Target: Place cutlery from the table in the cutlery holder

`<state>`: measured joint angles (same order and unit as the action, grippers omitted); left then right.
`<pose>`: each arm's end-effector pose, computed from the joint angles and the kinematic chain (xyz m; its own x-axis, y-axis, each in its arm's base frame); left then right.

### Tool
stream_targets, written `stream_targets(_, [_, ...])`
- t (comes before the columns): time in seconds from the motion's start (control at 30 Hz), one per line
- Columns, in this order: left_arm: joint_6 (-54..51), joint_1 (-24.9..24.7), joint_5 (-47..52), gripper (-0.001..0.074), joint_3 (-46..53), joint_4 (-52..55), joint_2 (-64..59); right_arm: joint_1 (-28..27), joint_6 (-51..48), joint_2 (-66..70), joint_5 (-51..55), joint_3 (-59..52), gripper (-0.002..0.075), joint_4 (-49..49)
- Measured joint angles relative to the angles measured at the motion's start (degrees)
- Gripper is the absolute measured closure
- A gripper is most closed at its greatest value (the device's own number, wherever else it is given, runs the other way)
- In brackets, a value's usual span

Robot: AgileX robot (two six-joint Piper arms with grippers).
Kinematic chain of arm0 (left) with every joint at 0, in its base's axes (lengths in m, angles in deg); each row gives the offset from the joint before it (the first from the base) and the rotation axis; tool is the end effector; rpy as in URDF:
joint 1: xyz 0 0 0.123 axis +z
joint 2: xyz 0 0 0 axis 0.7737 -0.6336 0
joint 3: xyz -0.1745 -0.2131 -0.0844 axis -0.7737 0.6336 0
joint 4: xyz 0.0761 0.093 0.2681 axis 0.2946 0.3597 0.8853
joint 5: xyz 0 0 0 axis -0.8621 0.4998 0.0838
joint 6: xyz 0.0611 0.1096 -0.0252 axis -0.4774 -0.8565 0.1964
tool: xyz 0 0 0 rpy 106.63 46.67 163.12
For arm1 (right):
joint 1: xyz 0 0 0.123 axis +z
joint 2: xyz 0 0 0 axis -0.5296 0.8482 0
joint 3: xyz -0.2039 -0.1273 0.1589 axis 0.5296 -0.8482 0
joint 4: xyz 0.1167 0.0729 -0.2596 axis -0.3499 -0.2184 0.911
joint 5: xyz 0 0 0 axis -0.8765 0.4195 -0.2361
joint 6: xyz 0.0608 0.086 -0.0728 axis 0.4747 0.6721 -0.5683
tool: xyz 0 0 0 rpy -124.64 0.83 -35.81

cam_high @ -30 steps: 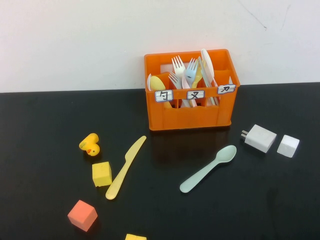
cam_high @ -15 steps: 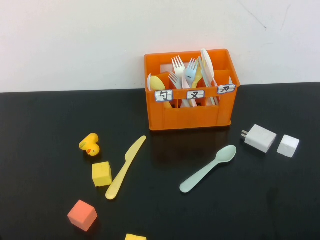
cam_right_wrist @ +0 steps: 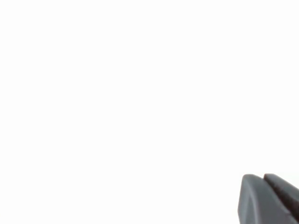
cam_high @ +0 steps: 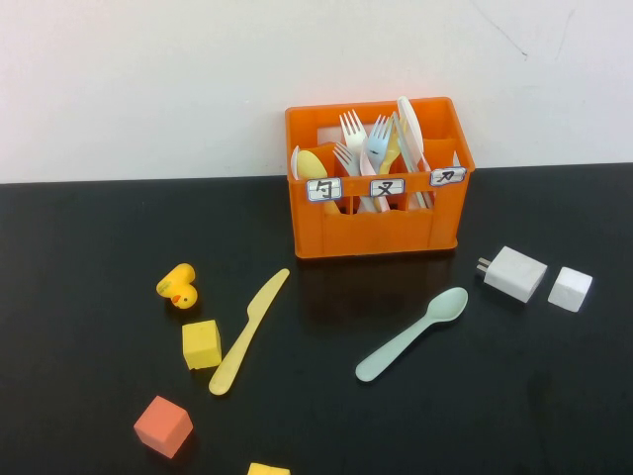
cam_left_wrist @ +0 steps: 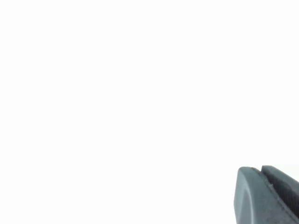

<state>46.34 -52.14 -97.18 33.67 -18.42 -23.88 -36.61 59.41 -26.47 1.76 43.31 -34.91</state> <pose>0.1180 0.0041 0.2591 0.4517 -0.2957 -0.8417 0.1098 0.9547 -0.2765 0.1081 -0.0088 0.2731 0.5560 -0.2692 -0.7864 0.2102 0.9609 -0.1803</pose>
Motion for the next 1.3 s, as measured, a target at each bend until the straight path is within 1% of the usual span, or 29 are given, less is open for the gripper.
stream_targets(0.1, [0.00,0.00,-6.78,0.0736,0.00,0.02,0.00,0.00,3.04,0.00,-8.38,0.00,0.0728,-0.45])
stream_targets(0.17, [0.00,0.00,-9.59,0.0736,0.00,0.02,0.00,0.00,3.96,0.00,-9.82,0.00,0.0728,-0.89])
stream_targets(0.33, [1.48,0.00,-9.85,0.0736,0.00,-0.16,0.00,0.00,5.25,0.00,-11.36,0.00,0.0728,-1.69])
stream_targets(0.43, [1.50,0.00,-5.10,0.0736,-1.38,-0.16,0.00,0.00,4.94,0.00,-10.28,0.71,0.0728,-1.90])
stream_targets(0.5, [1.50,0.00,1.78,0.0736,-5.66,-0.16,0.00,0.00,3.26,0.00,-6.68,3.13,0.0728,-1.90])
stream_targets(0.67, [1.63,0.00,18.92,0.0736,-20.37,-0.16,-1.89,0.00,-3.74,0.00,5.63,11.48,0.0728,-1.90])
stream_targets(0.8, [1.72,0.00,28.40,0.0736,-28.13,-0.16,-7.24,0.00,-5.67,0.69,15.72,18.36,0.0728,-1.90])
stream_targets(0.87, [1.72,0.00,30.68,0.0736,-29.97,-0.16,-10.28,0.00,-5.92,2.63,21.64,21.56,0.0728,-1.90])
stream_targets(1.0, [1.86,0.00,32.89,0.0736,-30.10,-2.18,-15.87,0.00,-6.27,9.73,36.71,27.41,0.0728,-1.90])
stream_targets(1.1, [2.06,0.00,37.80,0.0736,-30.00,-4.53,-20.93,0.00,-6.30,16.30,46.51,30.51,0.0728,-3.30])
stream_targets(1.17, [2.18,0.00,42.43,0.0736,-30.37,-6.19,-25.11,0.00,-7.16,21.09,51.28,31.32,0.0728,-5.03])
stream_targets(1.23, [1.44,0.00,47.25,0.0736,-31.49,-8.20,-29.76,0.00,-9.83,25.19,55.30,31.42,0.0728,-8.05])
stream_targets(1.3, [-1.36,0.00,51.75,0.0736,-33.06,-11.51,-35.26,0.00,-15.39,29.50,58.37,31.42,0.0728,-13.01])
